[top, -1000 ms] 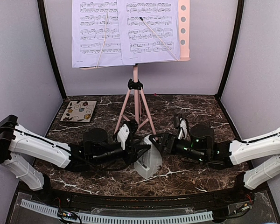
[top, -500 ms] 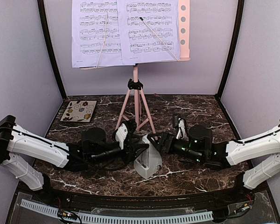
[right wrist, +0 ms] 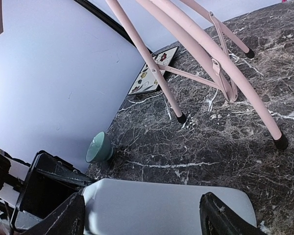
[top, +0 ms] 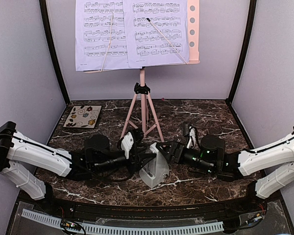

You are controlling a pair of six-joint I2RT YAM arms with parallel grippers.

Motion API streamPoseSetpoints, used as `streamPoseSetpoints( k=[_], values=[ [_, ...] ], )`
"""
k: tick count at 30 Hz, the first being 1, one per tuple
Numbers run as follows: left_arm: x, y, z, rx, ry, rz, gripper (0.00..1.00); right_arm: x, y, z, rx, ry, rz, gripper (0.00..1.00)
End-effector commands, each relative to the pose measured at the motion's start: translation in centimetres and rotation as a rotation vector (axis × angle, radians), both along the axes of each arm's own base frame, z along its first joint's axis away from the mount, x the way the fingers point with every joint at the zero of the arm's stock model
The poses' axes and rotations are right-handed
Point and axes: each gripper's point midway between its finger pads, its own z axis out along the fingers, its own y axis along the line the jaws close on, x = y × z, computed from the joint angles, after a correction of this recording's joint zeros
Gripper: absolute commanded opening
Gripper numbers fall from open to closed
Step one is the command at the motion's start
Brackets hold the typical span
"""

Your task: Set up the instrument practice props

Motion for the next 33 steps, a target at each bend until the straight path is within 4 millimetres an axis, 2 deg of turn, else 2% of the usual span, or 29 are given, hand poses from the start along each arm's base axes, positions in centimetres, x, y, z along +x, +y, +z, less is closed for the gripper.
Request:
streamPoseSetpoints(
  k=[1, 10, 16, 21, 22, 27, 33],
  values=[
    [-2.6, 0.6, 1.8, -0.046, -0.047, -0.091, 0.22, 0.1, -6.1, -11.2, -0.415, 0.13, -0.117, 0.8],
    [-2.4, 2.5, 2.7, -0.085, -0.01, -0.035, 0.19, 0.1, -5.2, -10.8, -0.406, 0.117, -0.09, 0.79],
    [-0.7, 5.3, 2.6, -0.057, 0.098, 0.084, 0.18, 0.0, -3.7, -10.0, -0.391, 0.1, -0.039, 0.81],
    [2.5, 10.0, 1.8, -0.018, 0.241, 0.253, 0.15, 0.1, -2.9, -8.7, -0.369, 0.073, -0.013, 0.83],
    [3.1, 11.3, 0.9, 0.025, 0.276, 0.3, 0.15, 0.1, -2.8, -8.3, -0.363, 0.066, -0.009, 0.84],
    [5.9, 17.1, -1.2, 0.173, 0.413, 0.518, 0.15, 0.1, -2.6, -7.1, -0.346, 0.042, 0.001, 0.85],
    [8.8, 21.9, -5.0, 0.332, 0.586, 0.669, 0.17, 0.1, -2.5, -6.8, -0.35, 0.038, 0.004, 0.86]
  ],
)
